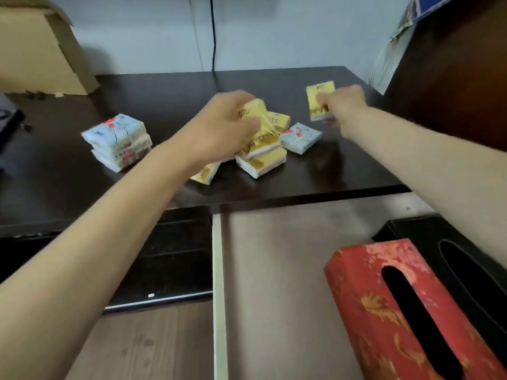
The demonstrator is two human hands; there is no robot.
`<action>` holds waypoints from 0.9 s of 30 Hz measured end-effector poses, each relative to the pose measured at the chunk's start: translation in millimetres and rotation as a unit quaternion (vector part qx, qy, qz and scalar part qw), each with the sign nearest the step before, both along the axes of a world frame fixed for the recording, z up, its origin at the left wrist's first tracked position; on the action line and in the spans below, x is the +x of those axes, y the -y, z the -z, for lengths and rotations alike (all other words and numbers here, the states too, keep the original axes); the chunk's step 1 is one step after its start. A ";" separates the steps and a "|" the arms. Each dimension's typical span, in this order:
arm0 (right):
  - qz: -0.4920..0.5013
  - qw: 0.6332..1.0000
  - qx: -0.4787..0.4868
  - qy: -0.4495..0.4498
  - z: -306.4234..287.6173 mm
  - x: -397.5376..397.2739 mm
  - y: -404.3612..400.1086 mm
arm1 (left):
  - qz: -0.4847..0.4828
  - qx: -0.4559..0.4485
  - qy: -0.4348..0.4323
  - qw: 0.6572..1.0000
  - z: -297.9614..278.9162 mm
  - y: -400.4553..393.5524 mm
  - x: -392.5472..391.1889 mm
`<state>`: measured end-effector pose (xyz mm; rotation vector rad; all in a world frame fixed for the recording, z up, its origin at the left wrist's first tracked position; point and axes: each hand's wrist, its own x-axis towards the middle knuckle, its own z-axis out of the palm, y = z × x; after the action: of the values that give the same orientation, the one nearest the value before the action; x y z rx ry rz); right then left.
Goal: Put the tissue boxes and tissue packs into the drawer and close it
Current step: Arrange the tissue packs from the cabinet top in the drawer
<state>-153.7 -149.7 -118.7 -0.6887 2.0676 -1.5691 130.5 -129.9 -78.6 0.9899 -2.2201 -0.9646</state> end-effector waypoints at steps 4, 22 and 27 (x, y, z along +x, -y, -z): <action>-0.044 0.995 -0.090 -0.012 -20.6 24.3 -64.6 | 0.009 0.012 -0.046 0.999 10.8 -37.2 4.9; -0.245 0.966 0.050 -0.072 30.2 120.0 -240.0 | 0.086 0.123 0.203 0.968 73.0 -133.1 28.5; -0.260 0.927 0.120 -0.241 44.4 125.2 -249.1 | 0.058 0.128 0.235 0.962 97.8 -137.4 26.6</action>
<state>-28.6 99.4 -163.1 -1.4958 2.0976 -0.8873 157.0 7.5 -176.4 1.3306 -2.6101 -1.1897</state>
